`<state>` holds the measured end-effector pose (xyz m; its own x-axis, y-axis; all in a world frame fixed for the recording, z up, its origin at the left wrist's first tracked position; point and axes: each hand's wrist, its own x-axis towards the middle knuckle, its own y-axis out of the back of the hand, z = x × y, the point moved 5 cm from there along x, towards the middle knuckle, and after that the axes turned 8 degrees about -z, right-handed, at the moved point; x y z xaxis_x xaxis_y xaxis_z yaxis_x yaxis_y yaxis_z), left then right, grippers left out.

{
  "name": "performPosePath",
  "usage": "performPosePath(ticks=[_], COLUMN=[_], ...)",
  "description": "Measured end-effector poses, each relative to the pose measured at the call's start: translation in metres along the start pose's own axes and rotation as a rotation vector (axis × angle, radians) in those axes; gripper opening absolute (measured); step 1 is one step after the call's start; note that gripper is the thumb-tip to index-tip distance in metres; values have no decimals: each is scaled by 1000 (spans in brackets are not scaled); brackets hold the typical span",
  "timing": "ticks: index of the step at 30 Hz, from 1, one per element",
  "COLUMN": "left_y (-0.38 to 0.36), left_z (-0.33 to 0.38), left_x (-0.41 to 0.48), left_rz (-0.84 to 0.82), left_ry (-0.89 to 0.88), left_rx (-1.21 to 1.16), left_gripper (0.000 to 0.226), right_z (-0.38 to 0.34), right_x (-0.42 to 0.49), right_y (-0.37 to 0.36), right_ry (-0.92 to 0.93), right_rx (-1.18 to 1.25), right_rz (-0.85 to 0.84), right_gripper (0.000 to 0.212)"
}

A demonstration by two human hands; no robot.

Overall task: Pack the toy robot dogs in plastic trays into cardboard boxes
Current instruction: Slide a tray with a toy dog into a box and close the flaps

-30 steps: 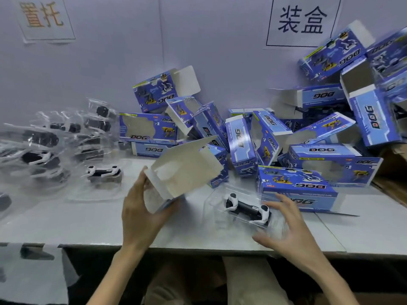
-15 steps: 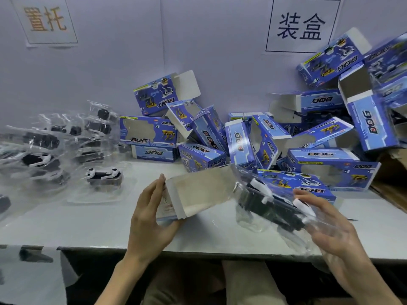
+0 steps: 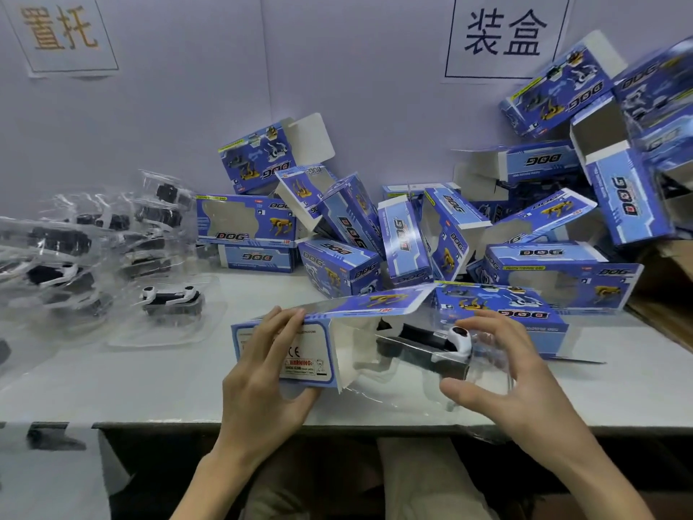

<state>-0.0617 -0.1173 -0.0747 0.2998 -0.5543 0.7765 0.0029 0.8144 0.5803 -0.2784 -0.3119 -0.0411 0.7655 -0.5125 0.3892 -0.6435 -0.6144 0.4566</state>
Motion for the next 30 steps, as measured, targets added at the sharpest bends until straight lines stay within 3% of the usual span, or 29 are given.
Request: performPosePath(ticks=[5, 8, 11, 14, 16, 18, 21, 26, 30], left_y=[-5, -7, 0, 8, 10, 11, 8, -26, -36], left_z=[10, 11, 7, 5, 3, 2, -2, -21, -38], left_x=[0, -1, 4, 9, 13, 19, 28, 18, 21], left_rz=[-95, -66, 32, 154, 218, 268, 321, 52, -66], left_ry=[-90, -52, 61, 210, 354, 443, 494, 565, 557], left_rx=[-14, -70, -130, -263, -478, -646, -749, -661, -634], left_gripper=[84, 86, 88, 86, 84, 74, 65, 73, 88], right_z=[10, 12, 10, 15, 23, 31, 39, 46, 37], right_x=[3, 3, -3, -15, -19, -21, -22, -16, -8], right_y=[-15, -19, -2, 17, 21, 18, 12, 3, -2], right_ry=[-94, -70, 67, 98, 63, 9, -50, -97, -62], right_rx=[17, 260, 524, 501, 485, 456, 445, 450, 424], right_rz=[-78, 13, 296, 560, 614, 599, 579, 550, 486], right_gripper=[81, 85, 41, 27, 18, 23, 24, 24, 25])
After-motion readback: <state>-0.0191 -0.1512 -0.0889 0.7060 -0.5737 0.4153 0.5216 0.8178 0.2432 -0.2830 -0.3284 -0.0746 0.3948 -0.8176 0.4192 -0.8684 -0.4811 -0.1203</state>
